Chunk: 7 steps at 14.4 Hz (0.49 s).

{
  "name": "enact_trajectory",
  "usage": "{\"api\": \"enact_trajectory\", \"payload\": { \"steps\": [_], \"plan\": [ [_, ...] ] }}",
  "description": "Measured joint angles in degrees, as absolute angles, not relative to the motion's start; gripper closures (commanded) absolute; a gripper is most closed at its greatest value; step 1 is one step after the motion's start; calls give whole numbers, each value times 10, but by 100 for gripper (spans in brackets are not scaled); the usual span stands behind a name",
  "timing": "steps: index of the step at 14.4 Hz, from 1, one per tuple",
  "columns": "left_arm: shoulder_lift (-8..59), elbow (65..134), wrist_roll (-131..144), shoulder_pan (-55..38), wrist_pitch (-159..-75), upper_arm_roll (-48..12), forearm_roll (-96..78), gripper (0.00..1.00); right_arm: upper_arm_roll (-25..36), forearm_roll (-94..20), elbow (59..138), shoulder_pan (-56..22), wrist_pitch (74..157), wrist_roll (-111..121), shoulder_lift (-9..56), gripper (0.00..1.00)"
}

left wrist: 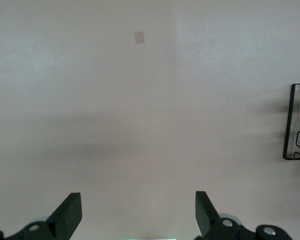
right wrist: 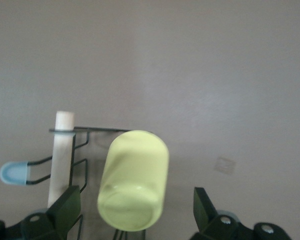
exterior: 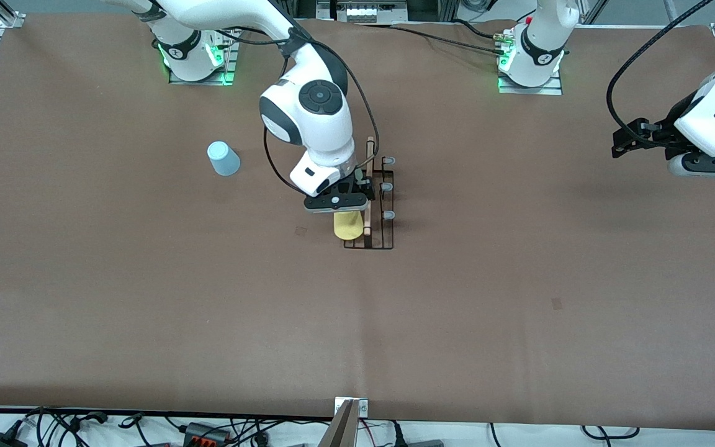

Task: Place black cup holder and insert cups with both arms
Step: 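Open the right gripper and pull it away from the yellow cup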

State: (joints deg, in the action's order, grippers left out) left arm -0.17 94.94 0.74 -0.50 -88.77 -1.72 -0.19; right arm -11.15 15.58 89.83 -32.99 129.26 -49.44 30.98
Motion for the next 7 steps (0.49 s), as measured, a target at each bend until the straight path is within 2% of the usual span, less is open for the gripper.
{"api": "enact_trajectory", "payload": {
  "steps": [4, 7],
  "plan": [
    [-2, 949, 7, -5, -888, -17, -2, 0, -104, 127, 888, -251, 1180, -426, 230, 0],
    [-2, 949, 7, -5, -887, -17, -2, 0, -101, 49, 887, -139, 1101, -274, 166, 0]
  ]
}}
